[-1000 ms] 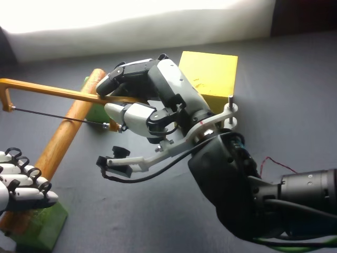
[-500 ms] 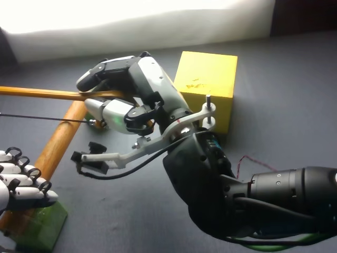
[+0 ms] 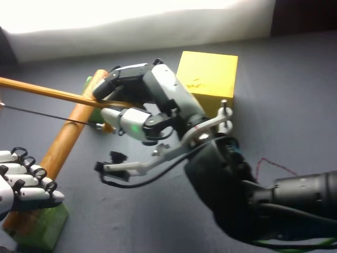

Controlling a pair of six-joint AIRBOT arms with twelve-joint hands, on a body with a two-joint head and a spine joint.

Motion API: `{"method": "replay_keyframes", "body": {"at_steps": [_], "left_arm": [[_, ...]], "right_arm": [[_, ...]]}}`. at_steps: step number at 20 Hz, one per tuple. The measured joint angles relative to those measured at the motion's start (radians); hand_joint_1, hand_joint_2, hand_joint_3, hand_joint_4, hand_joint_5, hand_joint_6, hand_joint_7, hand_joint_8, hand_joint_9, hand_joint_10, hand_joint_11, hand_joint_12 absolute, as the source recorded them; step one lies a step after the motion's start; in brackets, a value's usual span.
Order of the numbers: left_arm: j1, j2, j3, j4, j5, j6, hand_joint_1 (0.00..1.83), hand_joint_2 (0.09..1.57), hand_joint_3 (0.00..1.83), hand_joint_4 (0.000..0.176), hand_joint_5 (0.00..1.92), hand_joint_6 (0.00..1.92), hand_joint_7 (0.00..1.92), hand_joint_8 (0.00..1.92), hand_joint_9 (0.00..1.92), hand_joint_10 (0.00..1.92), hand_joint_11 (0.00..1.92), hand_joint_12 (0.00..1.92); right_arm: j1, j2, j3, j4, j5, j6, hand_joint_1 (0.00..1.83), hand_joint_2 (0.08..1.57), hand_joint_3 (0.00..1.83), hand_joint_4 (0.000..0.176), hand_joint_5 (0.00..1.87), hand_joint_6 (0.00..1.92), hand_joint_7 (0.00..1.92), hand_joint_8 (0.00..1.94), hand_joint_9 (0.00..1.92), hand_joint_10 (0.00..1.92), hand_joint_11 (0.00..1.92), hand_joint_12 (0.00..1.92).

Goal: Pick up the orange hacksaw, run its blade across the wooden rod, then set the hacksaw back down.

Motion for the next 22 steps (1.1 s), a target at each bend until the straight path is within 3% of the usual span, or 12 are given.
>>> {"method": "replay_keyframes", "body": {"at_steps": [10, 14, 19, 22], "left_arm": [[-0.003, 0.000, 0.000, 0.000, -0.001, 0.000, 0.11, 1.22, 0.00, 0.000, 0.21, 0.00, 0.21, 0.00, 0.19, 0.00, 0.00, 0.45], [-0.003, 0.000, 0.000, 0.000, -0.002, 0.000, 0.13, 1.22, 0.00, 0.000, 0.21, 0.00, 0.20, 0.00, 0.18, 0.00, 0.00, 0.39], [-0.003, 0.000, 0.000, 0.000, -0.002, 0.000, 0.11, 1.22, 0.00, 0.000, 0.21, 0.00, 0.20, 0.00, 0.18, 0.00, 0.00, 0.44], [-0.004, -0.001, 0.000, 0.000, -0.001, 0.000, 0.15, 1.22, 0.00, 0.000, 0.23, 0.01, 0.21, 0.00, 0.20, 0.00, 0.00, 0.47]], "right_arm": [[-0.119, 0.210, -0.169, 0.007, 0.066, -0.005, 1.39, 1.09, 0.00, 0.000, 0.99, 0.73, 1.06, 0.91, 0.96, 1.29, 0.75, 1.58], [-0.114, 0.238, -0.188, 0.008, 0.063, 0.000, 1.38, 1.09, 0.00, 0.000, 1.00, 0.73, 1.05, 0.93, 0.97, 1.28, 0.75, 1.57], [-0.104, 0.357, -0.282, 0.004, 0.067, 0.020, 1.39, 1.09, 0.00, 0.000, 1.01, 0.71, 1.06, 0.91, 0.98, 1.27, 0.75, 1.54], [-0.140, 0.412, -0.328, 0.002, 0.097, 0.029, 1.39, 1.09, 0.00, 0.000, 1.01, 0.71, 1.06, 0.90, 0.98, 1.27, 0.74, 1.54]]}}
